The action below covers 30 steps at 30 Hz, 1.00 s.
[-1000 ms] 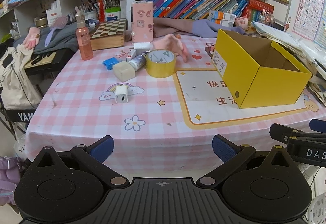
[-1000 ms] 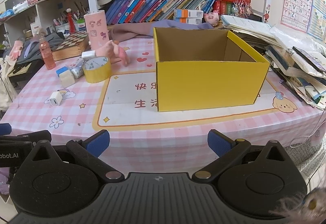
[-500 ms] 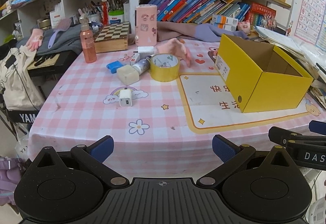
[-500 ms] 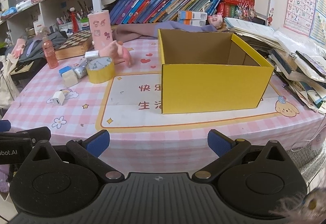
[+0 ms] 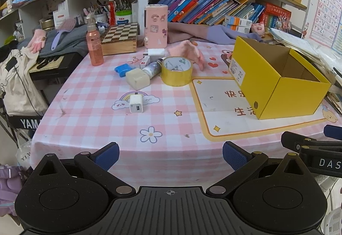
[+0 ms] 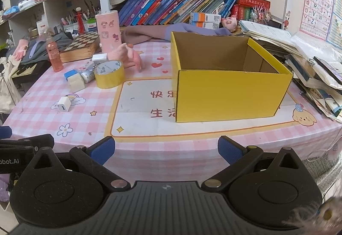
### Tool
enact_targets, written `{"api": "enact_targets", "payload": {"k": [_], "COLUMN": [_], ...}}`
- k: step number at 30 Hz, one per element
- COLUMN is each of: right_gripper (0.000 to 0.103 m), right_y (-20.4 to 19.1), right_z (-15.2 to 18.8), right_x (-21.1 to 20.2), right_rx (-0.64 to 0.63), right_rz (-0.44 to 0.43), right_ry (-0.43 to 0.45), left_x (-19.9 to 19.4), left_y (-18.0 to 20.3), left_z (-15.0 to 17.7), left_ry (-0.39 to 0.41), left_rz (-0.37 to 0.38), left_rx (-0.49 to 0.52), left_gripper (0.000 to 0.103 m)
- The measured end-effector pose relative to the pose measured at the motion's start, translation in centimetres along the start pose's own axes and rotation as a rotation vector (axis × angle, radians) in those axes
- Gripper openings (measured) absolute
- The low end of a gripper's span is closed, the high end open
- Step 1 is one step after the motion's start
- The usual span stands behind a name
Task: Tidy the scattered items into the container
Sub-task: 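Move both tools toward the scattered items on the table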
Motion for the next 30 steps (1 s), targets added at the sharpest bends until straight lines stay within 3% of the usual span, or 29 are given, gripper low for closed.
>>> {"api": "enact_targets", "payload": {"k": [20,30], "right_gripper": [0.103,0.101], "right_y": [-4.3,-6.3], "right_z": [-0.8,-2.5], "right_x": [0.1,0.5], "right_rx": [-0.085,-0.096], "right_rz": [-0.063,-0.139], "right_ry": [0.003,0.066], "left_x": [-0.8,-0.6], "left_y": [-3.8,-5.2], "left_z": [0.7,-0.1], "left_ry": [-0.002,0.028], "left_rz": [-0.043,-0.079], "left_rx": [-0.079,-0.092], "left_gripper": [0.103,0.103]}}
Point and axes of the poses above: each gripper's, at about its wrist camera, not at the fingertips, and x roughly the way its jaws point, y to its right, z to its underside, the point moved 6 cm from there along x, roughly the way its jaws point, and after that the axes turned 14 degrees about z, right-handed, at the moved point
